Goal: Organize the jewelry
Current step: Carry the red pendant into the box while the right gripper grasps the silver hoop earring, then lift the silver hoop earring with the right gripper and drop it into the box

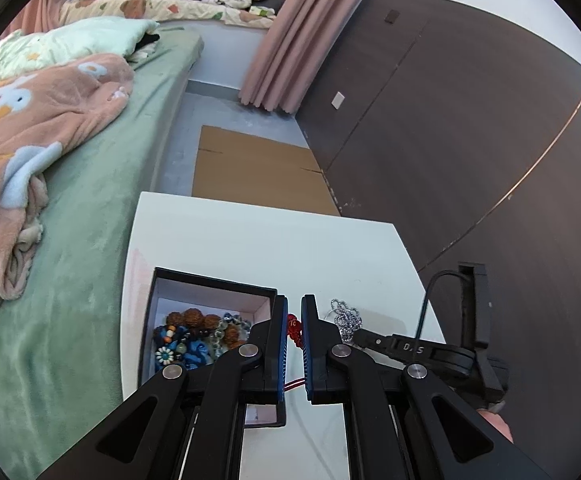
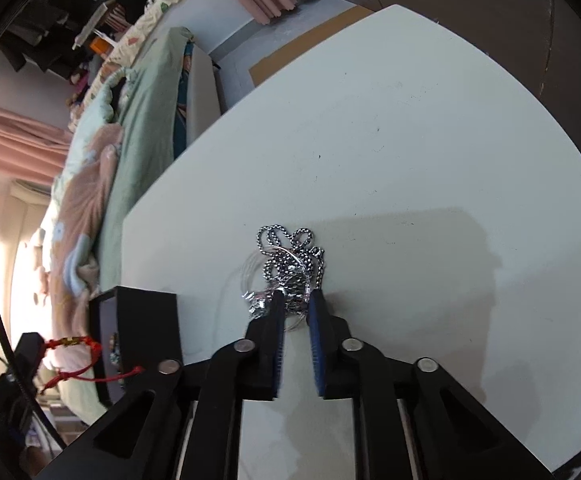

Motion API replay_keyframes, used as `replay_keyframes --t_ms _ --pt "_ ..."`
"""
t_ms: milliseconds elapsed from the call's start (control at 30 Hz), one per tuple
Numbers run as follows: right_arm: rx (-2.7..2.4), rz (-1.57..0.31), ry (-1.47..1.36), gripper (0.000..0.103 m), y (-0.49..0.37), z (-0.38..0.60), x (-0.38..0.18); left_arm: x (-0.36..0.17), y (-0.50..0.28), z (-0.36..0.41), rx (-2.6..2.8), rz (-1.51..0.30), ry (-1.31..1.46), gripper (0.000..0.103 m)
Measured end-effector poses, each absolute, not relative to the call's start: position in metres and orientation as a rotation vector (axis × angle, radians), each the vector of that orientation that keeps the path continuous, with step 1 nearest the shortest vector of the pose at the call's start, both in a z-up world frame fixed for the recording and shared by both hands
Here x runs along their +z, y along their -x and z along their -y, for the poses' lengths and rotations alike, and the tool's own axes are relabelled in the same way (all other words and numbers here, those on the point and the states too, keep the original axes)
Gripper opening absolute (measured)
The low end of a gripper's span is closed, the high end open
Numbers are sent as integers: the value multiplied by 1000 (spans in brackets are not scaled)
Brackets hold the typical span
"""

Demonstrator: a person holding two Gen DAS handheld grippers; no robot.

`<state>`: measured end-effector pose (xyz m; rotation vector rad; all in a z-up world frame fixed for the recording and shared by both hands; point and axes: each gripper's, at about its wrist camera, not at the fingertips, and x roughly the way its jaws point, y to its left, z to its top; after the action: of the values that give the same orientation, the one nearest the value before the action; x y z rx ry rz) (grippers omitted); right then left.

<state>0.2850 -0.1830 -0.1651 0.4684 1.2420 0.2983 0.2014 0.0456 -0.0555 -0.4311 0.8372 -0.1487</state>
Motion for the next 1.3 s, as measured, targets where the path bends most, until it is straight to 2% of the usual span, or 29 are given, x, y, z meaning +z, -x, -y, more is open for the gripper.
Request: replay_keyframes --t_ms 133,733,800,833,867,933,1067,1100,1133,1200,1300 --pt "276 -1228 -448 4 -284 182 -163 -52 -197 -52 -147 -826 438 6" --pt "451 -1008 -588 2 -245 182 -93 -49 -187 -79 -111 -844 477 8" --pt "485 -982 -592 2 -241 177 -83 -56 -190 -80 -99 -886 487 19" --pt "500 -969 -590 2 -240 174 -79 -57 -190 -80 -92 -893 488 35" --pt "519 -953 -582 2 -238 169 -75 -58 -189 -81 -83 -891 490 55" --pt "536 -942 -569 2 -236 164 -70 -56 -185 -84 -70 -869 496 72" --pt "528 -986 -530 3 -241 167 -74 -51 -180 -88 -52 -852 499 75" --pt "498 -1017 -504 9 -243 169 -81 -51 -180 -88 -54 -853 502 75" --pt "456 -1055 -472 25 -246 170 -89 -51 -180 -88 -56 -854 507 75" --pt "405 -1095 -445 50 -249 176 -102 -53 -179 -87 -54 -858 517 75" --pt "349 -1139 -385 51 -256 174 -113 -56 -182 -84 -61 -868 519 75"
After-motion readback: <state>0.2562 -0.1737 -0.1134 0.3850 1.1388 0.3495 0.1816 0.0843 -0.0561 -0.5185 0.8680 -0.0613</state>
